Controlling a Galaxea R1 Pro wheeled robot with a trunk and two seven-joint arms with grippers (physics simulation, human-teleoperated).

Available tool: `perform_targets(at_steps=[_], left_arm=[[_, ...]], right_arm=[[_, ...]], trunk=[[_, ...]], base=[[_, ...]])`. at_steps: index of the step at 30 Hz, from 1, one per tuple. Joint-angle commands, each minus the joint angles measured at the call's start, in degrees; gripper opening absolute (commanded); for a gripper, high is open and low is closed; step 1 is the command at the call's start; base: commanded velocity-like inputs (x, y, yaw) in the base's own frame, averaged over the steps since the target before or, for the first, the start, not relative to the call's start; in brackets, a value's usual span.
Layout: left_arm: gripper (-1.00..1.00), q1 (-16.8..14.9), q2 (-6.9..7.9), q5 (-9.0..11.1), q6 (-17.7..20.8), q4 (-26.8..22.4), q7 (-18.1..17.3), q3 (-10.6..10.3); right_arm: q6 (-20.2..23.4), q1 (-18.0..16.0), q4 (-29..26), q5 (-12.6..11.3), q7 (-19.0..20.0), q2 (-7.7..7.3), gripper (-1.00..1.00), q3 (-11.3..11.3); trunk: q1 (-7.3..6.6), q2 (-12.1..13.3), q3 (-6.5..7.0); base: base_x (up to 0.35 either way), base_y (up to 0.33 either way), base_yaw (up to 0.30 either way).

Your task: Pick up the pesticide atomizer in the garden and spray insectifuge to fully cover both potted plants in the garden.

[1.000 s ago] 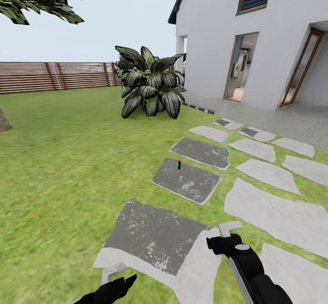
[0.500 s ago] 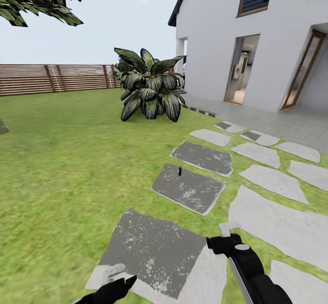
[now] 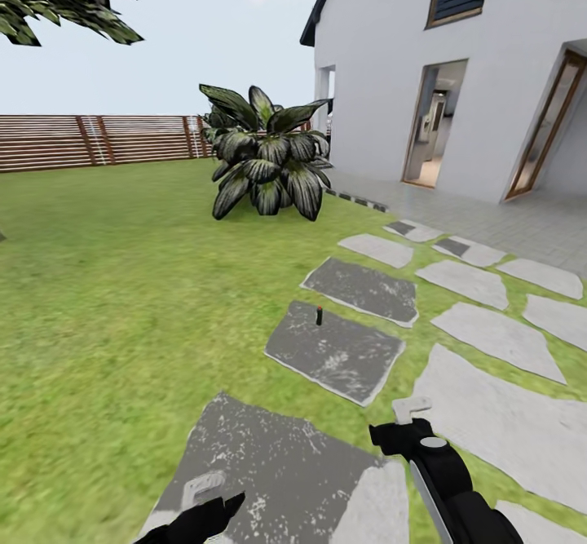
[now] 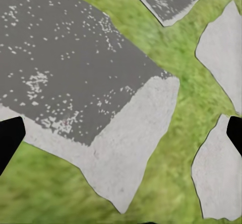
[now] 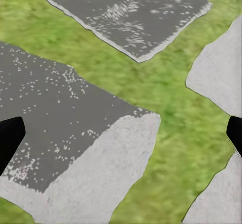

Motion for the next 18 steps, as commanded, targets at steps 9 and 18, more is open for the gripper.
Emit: perform_targets(at_steps=[9,18], left_arm=[[1.00,0.0,0.00,0.0,0.0,0.0,0.0,0.0],[1.00,0.0,0.00,0.0,-0.1,0.0,0.0,0.0]], right_arm=[[0.1,0.0,0.0,0.0,0.0,0.00,1.00,0.0],[0.0,0.0,0.0,0.0,0.0,0.00,1.00,0.0]], trunk=[[0.00,0.0,0.00],[0.00,0.0,0.00]], base=[[0.320,-0.133,0.000],[0.320,-0.102,0.000]])
